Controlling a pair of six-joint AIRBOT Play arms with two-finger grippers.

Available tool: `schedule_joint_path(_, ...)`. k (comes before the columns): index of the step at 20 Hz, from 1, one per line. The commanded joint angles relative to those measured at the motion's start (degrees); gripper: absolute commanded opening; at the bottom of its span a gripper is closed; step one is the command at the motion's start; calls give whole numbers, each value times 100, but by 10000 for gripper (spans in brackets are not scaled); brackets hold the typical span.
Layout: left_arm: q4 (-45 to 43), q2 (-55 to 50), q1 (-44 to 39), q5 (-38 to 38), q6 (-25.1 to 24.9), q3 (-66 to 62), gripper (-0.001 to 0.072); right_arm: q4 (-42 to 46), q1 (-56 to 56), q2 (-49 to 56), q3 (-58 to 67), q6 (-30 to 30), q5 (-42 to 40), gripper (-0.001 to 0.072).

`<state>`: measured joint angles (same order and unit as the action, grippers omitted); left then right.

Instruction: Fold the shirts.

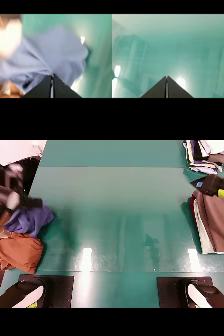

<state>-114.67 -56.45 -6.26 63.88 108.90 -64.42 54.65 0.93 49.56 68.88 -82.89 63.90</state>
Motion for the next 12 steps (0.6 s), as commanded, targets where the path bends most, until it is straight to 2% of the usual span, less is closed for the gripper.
schedule_joint_path(1,955,426,-7,15,-741,-1735,24,-98,4,-13,603,-2,-116,19)
schedule_joint_path(5,2949,479,-42,162,-1506,-3399,23,107,-11,-13,1484,0,-245,18)
schedule_joint_path(8,3062,424,-675,109,-1602,-3718,22,258,-11,-4,1853,0,-234,19)
schedule_joint_path(12,2997,-146,-2120,269,-1637,-3711,22,249,-11,-4,1939,0,-221,18)
